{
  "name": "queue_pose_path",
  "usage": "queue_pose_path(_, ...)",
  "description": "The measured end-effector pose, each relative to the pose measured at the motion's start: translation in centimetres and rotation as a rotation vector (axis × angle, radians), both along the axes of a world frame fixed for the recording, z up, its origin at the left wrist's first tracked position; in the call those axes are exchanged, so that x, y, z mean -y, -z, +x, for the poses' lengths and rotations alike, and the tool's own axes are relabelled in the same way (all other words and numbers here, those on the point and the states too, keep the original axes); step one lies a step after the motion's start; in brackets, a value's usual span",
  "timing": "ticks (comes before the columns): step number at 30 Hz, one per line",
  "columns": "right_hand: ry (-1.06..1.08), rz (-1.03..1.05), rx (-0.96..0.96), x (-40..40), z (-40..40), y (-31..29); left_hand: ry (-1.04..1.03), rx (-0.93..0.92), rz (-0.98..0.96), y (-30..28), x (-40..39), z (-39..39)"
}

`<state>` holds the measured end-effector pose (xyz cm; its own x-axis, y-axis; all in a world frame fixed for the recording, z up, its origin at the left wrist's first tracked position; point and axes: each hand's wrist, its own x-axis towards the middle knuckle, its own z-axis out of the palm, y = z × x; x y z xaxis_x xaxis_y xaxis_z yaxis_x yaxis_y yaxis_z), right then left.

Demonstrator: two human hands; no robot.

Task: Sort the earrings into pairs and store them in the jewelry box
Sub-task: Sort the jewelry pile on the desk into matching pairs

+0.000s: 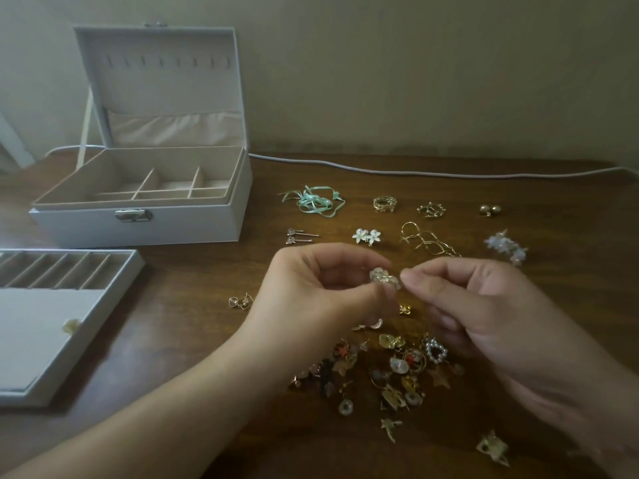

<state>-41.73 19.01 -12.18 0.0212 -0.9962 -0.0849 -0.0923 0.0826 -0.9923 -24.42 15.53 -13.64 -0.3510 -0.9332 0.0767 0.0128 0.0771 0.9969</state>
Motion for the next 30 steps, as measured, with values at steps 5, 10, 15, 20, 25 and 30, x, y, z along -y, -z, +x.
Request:
queue_pose_path(5, 0.063, -0.114, 0.014, 0.0, -1.1, -0.7, -0.254, 0.406, -0.232, 0.7, 4.1, 3.2)
queue_pose_path(10, 0.034, -0.164, -0.03, 0.3, -2.1, -0.7, -0.364, 0.851, -0.413, 1.8, 6.6, 4.6)
queue_pose_path(15, -0.007, -0.22, -0.065, 0.3, -2.5, -0.4, -0.245, 1.01, -0.526, 2.3, 6.9, 4.2)
queue_pose_path(20, -0.004, -0.28, -0.113, 0.3, -2.3, -0.3, -0.216, 1.075, -0.626, 2.8, 7.3, 4.8)
queue_pose_path(25, 0.003, -0.417, -0.461, 0.7, -2.8, 0.5, -0.175, 1.158, -0.679, 2.8, 6.9, 4.9)
queue_pose_path(30, -0.008, -0.425, -0.787, 1.5, -3.4, 1.6, -0.179, 1.145, -0.669, 2.6, 6.7, 5.1)
